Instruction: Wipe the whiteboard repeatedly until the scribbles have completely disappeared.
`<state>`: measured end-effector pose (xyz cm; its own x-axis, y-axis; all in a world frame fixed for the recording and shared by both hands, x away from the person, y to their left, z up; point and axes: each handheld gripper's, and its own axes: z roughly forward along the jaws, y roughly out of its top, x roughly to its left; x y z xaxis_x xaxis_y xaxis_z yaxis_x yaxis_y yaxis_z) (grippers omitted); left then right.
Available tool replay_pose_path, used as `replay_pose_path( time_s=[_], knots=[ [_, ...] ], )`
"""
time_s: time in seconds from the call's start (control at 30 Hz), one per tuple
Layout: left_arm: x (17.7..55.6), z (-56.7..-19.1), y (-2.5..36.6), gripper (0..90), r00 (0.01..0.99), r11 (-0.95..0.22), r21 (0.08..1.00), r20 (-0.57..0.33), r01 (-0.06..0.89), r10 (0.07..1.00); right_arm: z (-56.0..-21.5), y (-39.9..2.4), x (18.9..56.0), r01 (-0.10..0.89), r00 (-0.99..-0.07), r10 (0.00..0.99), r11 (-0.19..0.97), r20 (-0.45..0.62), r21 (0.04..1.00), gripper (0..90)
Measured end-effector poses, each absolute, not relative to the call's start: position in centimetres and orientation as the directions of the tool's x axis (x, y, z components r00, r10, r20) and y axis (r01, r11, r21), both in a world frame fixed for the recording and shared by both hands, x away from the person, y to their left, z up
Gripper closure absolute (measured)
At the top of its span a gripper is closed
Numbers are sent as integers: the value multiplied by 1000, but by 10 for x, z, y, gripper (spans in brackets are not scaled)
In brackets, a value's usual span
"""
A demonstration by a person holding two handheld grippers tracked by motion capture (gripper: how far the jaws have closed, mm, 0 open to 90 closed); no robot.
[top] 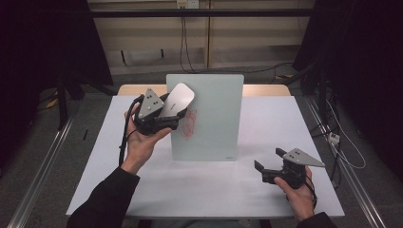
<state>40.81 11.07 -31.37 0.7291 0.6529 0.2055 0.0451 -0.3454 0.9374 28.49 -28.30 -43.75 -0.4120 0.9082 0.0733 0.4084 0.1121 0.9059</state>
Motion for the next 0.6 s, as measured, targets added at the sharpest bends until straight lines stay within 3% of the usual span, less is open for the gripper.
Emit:
replay_pose_path(
  time_s=[0.6],
  knots=[
    [406, -331, 100, 305, 738, -404, 914, 257, 23, 624, -437, -283, 284, 409, -412, 908, 115, 71, 905, 55]
  ],
)
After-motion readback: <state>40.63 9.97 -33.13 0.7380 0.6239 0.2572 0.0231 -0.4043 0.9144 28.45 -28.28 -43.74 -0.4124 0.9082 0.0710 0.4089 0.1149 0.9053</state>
